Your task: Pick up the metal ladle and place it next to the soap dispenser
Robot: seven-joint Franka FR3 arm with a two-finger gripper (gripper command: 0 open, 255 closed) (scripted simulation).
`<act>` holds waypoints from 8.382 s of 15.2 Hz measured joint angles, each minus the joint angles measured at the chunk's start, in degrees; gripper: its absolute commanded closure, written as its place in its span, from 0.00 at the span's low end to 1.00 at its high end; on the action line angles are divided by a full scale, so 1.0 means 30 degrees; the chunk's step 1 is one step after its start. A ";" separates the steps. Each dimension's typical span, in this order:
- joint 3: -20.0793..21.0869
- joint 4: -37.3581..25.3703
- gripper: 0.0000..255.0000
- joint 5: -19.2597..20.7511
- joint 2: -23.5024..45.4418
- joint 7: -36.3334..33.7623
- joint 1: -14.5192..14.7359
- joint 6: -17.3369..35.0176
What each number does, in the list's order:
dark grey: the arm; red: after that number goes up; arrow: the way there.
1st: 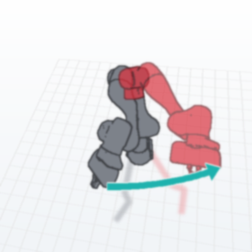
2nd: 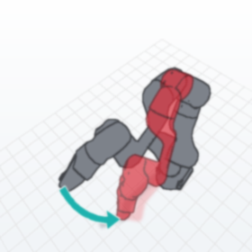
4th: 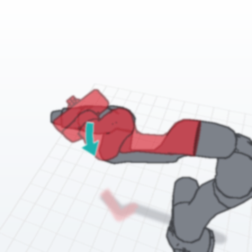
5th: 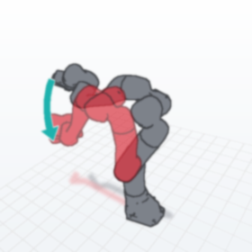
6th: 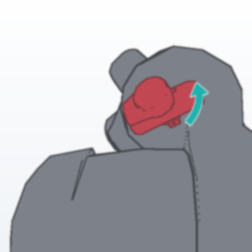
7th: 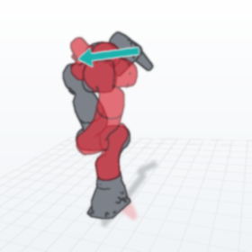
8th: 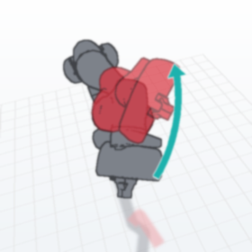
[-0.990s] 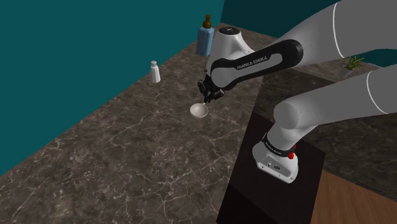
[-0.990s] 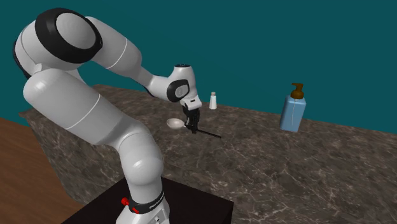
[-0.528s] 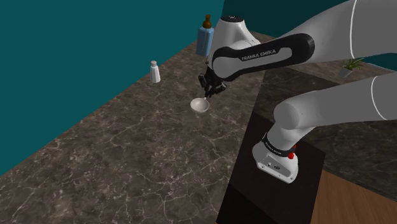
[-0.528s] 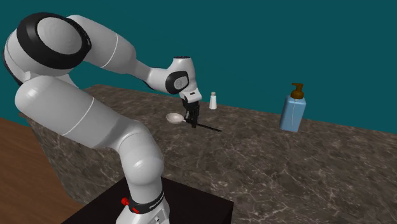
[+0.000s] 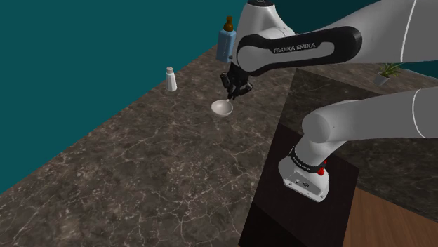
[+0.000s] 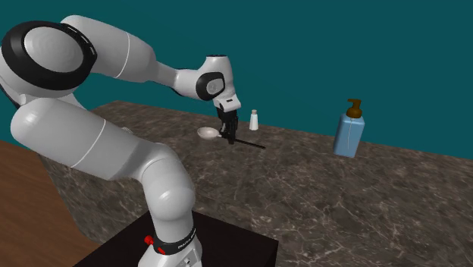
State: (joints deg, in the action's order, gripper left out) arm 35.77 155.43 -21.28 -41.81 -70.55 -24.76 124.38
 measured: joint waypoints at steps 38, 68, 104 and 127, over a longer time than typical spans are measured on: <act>-0.3028 -0.9121 1.00 0.2409 -0.0710 0.0037 -0.0906 -0.9852; -0.7324 -1.8096 1.00 0.6645 0.9864 0.6227 -0.4712 -0.8958; -0.8144 -1.5167 1.00 0.7391 1.3771 0.7697 -0.5531 -0.2201; -0.8156 -1.1362 1.00 0.7999 1.5710 0.7223 -0.5478 0.3496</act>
State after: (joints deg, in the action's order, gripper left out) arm 11.30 121.34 2.72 5.32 -48.88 -41.20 134.87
